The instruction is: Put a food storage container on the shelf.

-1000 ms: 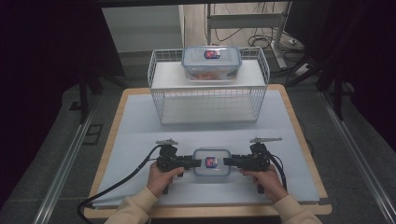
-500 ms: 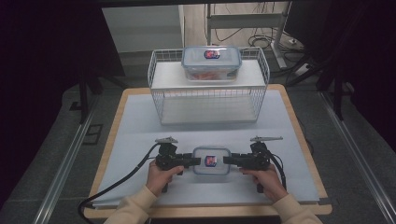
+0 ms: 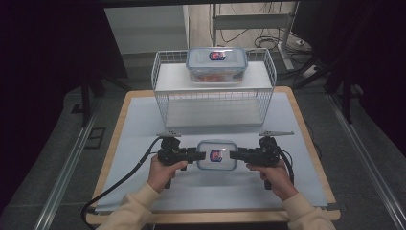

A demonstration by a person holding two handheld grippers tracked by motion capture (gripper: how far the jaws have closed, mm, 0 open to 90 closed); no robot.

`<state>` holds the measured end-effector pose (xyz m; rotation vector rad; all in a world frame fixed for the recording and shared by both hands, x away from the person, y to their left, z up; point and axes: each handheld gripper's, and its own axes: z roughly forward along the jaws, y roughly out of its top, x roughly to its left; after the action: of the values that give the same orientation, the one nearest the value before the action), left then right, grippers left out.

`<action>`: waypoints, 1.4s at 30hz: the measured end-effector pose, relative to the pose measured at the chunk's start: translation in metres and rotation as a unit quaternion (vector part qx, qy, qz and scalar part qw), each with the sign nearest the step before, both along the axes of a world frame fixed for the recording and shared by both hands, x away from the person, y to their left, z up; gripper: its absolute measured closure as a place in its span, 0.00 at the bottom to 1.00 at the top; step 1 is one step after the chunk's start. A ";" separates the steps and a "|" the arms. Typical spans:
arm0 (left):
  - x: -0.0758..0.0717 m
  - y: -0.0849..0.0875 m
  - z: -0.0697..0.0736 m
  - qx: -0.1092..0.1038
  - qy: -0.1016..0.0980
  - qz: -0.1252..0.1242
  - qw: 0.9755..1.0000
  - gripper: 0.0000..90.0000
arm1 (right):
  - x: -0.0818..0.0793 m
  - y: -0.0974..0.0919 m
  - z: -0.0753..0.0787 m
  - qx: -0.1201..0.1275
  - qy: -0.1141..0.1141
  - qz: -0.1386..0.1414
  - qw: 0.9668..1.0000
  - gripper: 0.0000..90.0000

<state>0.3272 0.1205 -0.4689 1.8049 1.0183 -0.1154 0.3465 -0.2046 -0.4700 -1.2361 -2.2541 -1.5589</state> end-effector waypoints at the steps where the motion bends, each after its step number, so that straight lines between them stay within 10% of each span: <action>1: 0.001 0.001 0.005 0.000 -0.004 0.000 1.000 0.58 | 0.001 0.001 0.004 0.001 -0.003 0.000 1.000 0.59; 42: 0.057 0.006 0.160 0.016 -0.115 0.009 0.993 0.58 | 0.060 0.011 0.162 -0.001 -0.121 0.000 0.993 0.59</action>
<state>0.3844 0.1266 -0.3091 1.7915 0.8765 0.1182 0.4064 -0.1934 -0.3082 -1.0991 -2.3982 -1.7939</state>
